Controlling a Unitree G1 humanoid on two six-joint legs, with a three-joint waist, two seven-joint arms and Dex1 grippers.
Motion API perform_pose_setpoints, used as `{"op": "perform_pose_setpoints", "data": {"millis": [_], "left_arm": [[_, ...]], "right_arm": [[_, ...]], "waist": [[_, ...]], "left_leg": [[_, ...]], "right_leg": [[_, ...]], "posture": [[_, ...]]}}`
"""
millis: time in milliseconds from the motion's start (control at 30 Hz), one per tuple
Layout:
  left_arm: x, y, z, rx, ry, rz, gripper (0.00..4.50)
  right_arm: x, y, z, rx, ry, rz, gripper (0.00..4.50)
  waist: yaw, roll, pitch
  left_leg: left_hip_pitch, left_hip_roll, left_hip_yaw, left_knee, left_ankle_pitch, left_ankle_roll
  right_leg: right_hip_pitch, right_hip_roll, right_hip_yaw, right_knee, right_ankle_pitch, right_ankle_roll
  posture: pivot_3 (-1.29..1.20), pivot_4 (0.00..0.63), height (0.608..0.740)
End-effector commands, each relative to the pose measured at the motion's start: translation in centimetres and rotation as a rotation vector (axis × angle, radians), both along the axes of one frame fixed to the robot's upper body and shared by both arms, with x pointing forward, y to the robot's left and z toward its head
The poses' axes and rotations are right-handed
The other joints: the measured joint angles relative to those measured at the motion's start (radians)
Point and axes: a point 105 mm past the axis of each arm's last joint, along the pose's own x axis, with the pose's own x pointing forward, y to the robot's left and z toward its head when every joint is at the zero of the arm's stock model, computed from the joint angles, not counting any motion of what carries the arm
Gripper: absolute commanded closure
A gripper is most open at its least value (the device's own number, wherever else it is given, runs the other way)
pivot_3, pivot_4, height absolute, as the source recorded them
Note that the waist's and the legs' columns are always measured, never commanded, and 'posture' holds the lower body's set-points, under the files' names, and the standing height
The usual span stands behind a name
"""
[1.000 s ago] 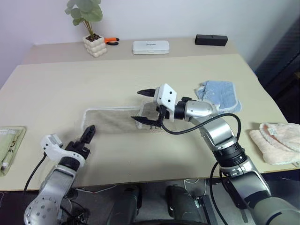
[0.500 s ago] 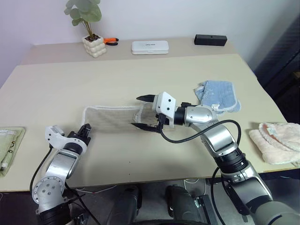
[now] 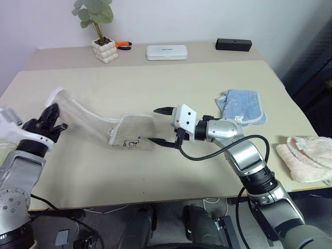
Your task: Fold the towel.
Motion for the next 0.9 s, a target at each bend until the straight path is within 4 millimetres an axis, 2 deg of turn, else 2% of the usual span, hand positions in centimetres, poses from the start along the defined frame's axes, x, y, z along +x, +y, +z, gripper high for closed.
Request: {"op": "perform_pose_setpoints", "data": {"millis": [33,100,133,233,300,500,600,700,733,767,800,833,900], "left_arm": [[-0.5,-7.4,0.3,0.207,-0.024,-0.344,4.46],[-1.3,-11.1,-1.6,0.308,0.034,-0.542,4.46],[-1.6,-11.9,-2.5,0.338,0.065,-0.604,4.46],[-1.8,-12.5,-4.7,0.378,0.128,-0.682,4.46],[-1.9,-12.8,-5.4,0.398,0.146,-0.707,4.46],[-1.0,-12.1,-5.6,0.41,0.134,-0.661,4.46],[-1.2,-11.3,-4.9,0.372,0.114,-0.634,3.62],[-1.6,-9.7,-3.1,0.313,0.066,-0.575,2.17],[-1.7,-9.0,-2.4,0.287,0.044,-0.551,2.11],[-1.9,-8.1,-1.5,0.265,0.012,-0.515,2.11],[-2.0,-7.1,-0.7,0.247,-0.02,-0.473,2.11],[-1.7,-6.0,-0.3,0.242,-0.032,-0.409,2.36],[-0.9,-4.6,-0.7,0.326,-0.01,-0.303,3.24]], "right_arm": [[-0.1,0.1,0.7,0.013,-0.04,0.003,0.0],[0.0,0.0,0.6,0.009,-0.043,-0.006,0.0],[0.0,-0.1,0.6,0.008,-0.045,-0.012,0.0],[0.3,-0.3,0.8,0.008,-0.053,-0.032,0.0],[0.4,-0.5,0.8,0.006,-0.056,-0.043,0.0],[0.4,-1.0,0.6,-0.003,-0.058,-0.059,0.0],[0.7,-1.3,0.4,-0.02,-0.057,-0.077,0.0],[1.5,-1.8,0.1,-0.046,-0.055,-0.11,0.0],[1.6,-1.8,0.2,-0.041,-0.049,-0.115,0.56],[1.8,-1.8,0.5,-0.027,-0.04,-0.117,0.82],[1.9,-1.7,0.8,-0.006,-0.031,-0.116,1.28],[1.9,-1.5,1.3,0.021,-0.021,-0.113,1.85],[1.9,-0.8,2.0,0.078,0.004,-0.103,2.99]], "waist": [[-0.002,0.0,0.0],[-0.003,0.0,0.0],[-0.004,0.0,0.0],[-0.013,0.001,0.0],[-0.009,0.001,0.0],[-0.003,0.0,0.001],[-0.003,0.0,0.001],[-0.007,0.0,0.001],[-0.007,0.0,0.001],[-0.008,0.0,0.001],[-0.007,0.0,0.001],[-0.006,0.0,0.001],[-0.004,0.0,0.001]], "left_leg": [[0.0,0.0,0.0,0.0,0.0,0.0],[0.0,0.0,0.0,0.0,0.0,0.0],[0.0,0.0,0.001,0.0,0.0,0.0],[0.0,0.001,0.002,-0.001,0.0,0.0],[0.0,0.003,0.002,-0.002,0.0,0.0],[0.0,0.002,0.001,-0.001,0.0,0.0],[0.0,0.002,0.001,-0.001,0.0,0.0],[0.0,0.002,0.001,-0.001,0.0,0.0],[0.0,0.003,0.001,-0.001,0.0,0.0],[0.0,0.003,0.001,-0.001,0.0,0.0],[0.0,0.003,0.001,-0.001,0.0,0.0],[0.0,0.003,0.001,-0.001,0.0,0.0],[0.0,0.003,0.001,-0.001,0.0,0.0]], "right_leg": [[0.0,0.0,0.0,0.0,0.0,0.0],[0.0,0.0,0.0,0.0,0.0,0.0],[0.0,0.0,0.001,0.0,0.0,0.0],[-0.002,0.001,0.002,0.001,0.0,0.0],[-0.003,0.002,0.002,0.001,0.0,-0.001],[-0.002,0.002,0.001,0.0,0.001,-0.001],[-0.002,0.001,0.001,0.0,0.001,-0.001],[-0.002,0.001,0.001,0.0,0.001,-0.001],[-0.002,0.001,0.001,0.001,0.001,-0.001],[-0.002,0.001,0.001,0.001,0.001,-0.001],[-0.003,0.001,0.001,0.001,0.001,-0.001],[-0.002,0.001,0.001,0.001,0.001,-0.001],[-0.002,0.001,0.001,0.001,0.001,-0.001]], "posture": [[0.0,0.15,0.74],[0.0,0.15,0.74],[0.0,0.15,0.74],[0.0,0.15,0.74],[0.0,0.15,0.74],[0.0,0.15,0.74],[0.0,0.15,0.74],[0.0,0.15,0.74],[0.0,0.15,0.74],[0.0,0.15,0.74],[0.0,0.15,0.74],[0.0,0.15,0.74],[0.0,0.15,0.74]]}}
